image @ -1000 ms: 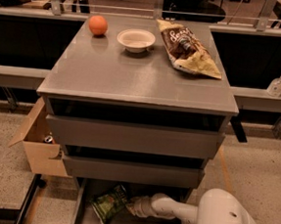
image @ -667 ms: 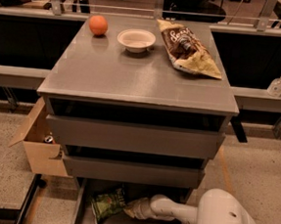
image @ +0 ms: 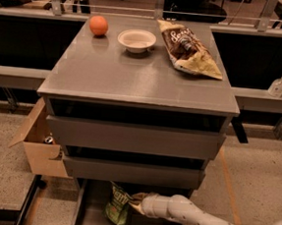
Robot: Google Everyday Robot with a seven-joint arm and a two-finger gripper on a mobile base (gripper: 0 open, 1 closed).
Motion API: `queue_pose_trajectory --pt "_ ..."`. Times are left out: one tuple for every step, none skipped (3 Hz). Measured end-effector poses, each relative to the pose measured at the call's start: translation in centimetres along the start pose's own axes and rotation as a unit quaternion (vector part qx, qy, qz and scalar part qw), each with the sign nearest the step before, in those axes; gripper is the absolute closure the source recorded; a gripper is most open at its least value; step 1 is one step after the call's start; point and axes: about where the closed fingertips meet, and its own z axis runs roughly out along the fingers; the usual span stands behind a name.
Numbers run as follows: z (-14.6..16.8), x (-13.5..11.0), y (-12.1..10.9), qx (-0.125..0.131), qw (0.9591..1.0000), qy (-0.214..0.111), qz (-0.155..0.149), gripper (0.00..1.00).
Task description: Pick green jalapeno chip bag from bottom drawer and place on counter
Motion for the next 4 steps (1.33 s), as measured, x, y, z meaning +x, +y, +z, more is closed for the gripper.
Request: queue_pose_trajectory --pt "-2.8 0.9 -0.5 0.024 0.9996 -0.008 0.012 1.0" --pt "-2.8 1.2 -0.6 0.025 0.9996 -0.007 0.014 1.0" --pt "-3.5 -0.9 0.0 0.019 0.9997 -0.008 -0.015 1.0" --pt "-5.5 -4.7 0.4 0.026 0.9978 -0.018 -0.059 1.0"
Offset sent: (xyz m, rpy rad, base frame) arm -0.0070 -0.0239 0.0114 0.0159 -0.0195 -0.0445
